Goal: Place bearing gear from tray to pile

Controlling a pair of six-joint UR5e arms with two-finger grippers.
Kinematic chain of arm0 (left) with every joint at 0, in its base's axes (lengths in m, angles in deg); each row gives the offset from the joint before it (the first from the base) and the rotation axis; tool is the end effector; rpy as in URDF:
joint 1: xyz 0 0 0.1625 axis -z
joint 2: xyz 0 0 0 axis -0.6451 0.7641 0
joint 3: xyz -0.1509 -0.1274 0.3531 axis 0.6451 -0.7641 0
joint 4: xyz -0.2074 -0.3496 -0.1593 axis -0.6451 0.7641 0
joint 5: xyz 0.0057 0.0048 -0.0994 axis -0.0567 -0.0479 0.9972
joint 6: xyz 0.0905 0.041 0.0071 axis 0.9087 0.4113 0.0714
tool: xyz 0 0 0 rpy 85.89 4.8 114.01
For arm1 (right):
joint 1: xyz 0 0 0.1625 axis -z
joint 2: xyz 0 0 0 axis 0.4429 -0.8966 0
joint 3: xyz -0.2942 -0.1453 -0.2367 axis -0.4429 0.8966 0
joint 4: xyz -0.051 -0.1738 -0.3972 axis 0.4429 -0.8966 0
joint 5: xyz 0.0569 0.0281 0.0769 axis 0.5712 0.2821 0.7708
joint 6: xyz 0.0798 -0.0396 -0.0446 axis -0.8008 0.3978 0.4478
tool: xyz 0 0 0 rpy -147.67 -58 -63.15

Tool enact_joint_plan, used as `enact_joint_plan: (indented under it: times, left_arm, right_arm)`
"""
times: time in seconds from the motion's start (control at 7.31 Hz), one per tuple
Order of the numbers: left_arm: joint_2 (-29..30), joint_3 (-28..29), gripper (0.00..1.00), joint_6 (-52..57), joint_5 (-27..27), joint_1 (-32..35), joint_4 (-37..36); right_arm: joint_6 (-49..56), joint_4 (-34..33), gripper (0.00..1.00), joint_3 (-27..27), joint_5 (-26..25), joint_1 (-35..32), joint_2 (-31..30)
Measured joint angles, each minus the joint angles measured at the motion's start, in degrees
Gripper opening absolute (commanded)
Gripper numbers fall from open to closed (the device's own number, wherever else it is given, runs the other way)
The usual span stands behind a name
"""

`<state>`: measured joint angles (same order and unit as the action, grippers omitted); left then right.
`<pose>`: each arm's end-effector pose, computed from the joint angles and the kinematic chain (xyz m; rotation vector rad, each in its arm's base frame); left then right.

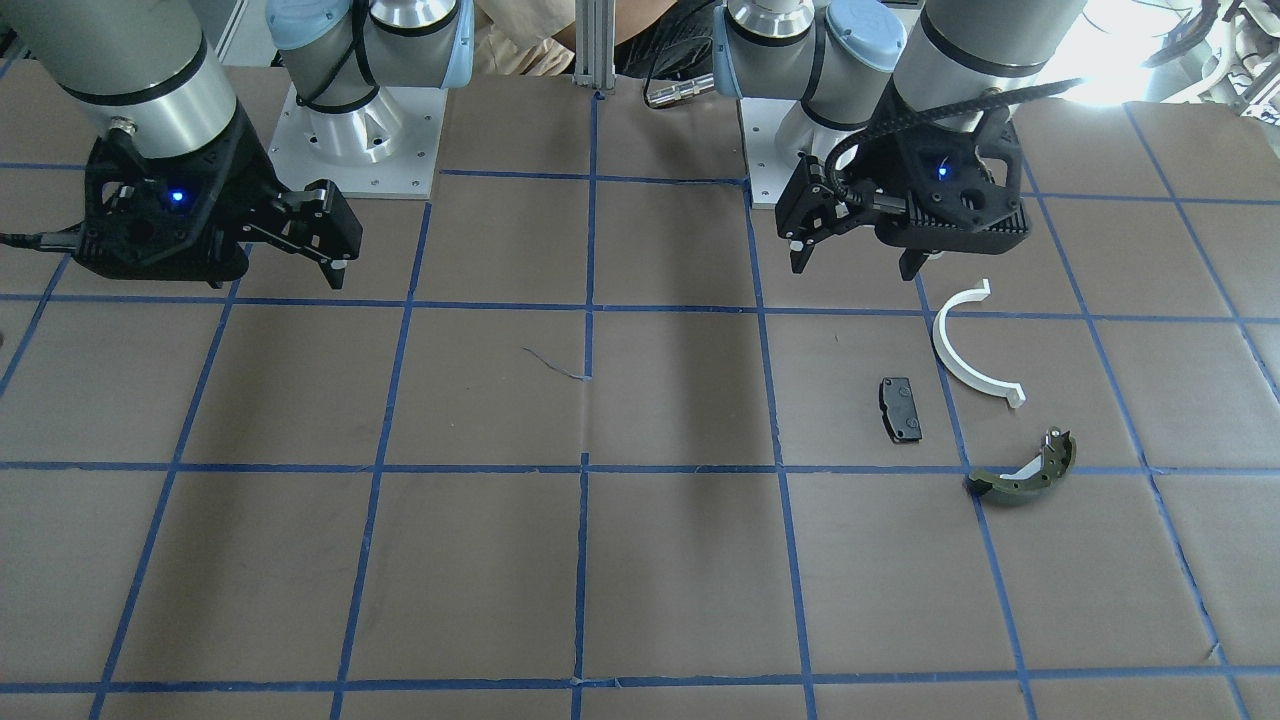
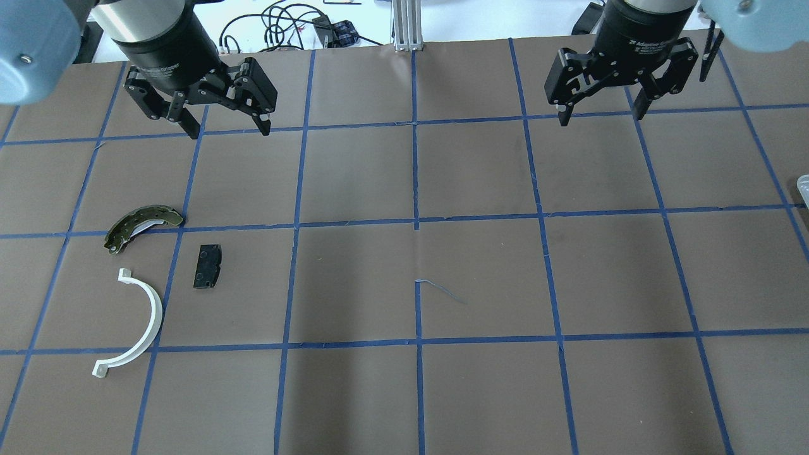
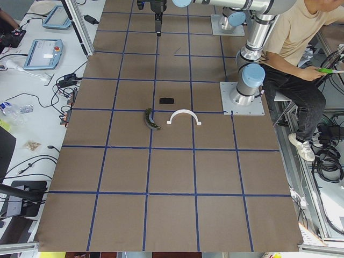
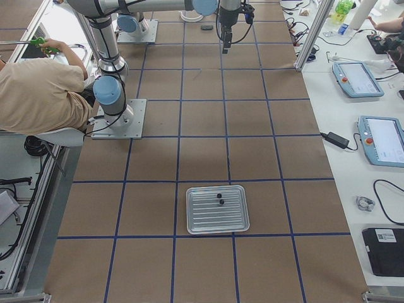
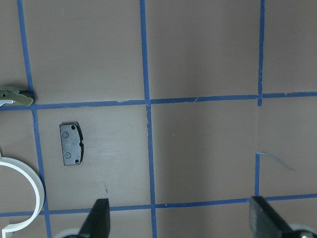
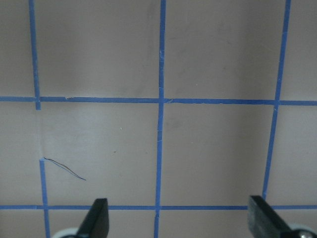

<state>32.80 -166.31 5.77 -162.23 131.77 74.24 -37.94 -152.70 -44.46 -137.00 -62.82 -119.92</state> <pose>-0.1519 -0.5375 0.4932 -0.0382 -3.1062 0.0237 0.1206 -0.5544 0.4805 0.0620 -3.1009 -0.0635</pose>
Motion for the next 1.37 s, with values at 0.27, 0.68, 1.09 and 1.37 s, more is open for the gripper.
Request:
enact_joint_plan:
  times: [0.27, 0.68, 1.09, 1.37]
  left_arm:
    - [-0.1, -0.48, 1.0, -0.07, -0.13, -0.02, -1.0]
    - [-0.14, -0.6, 1.0, -0.14, -0.15, 0.03, -1.26]
    - [-0.22, -0.66, 1.0, -0.32, -0.13, 0.06, -1.28]
    - [-0.33, -0.66, 1.0, -0.25, -0.09, 0.07, -1.28]
  right_arm:
    - [14.14, -0.76, 1.0, 0.15, -2.33, 6.77, 0.06]
    - [42.62, -5.1, 1.0, 0.06, -2.11, 23.24, 3.19]
    - [64.77, -9.91, 1.0, 0.1, -2.26, 36.43, 8.16]
    - [77.32, -14.92, 1.0, 0.13, -3.66, 41.64, 12.26]
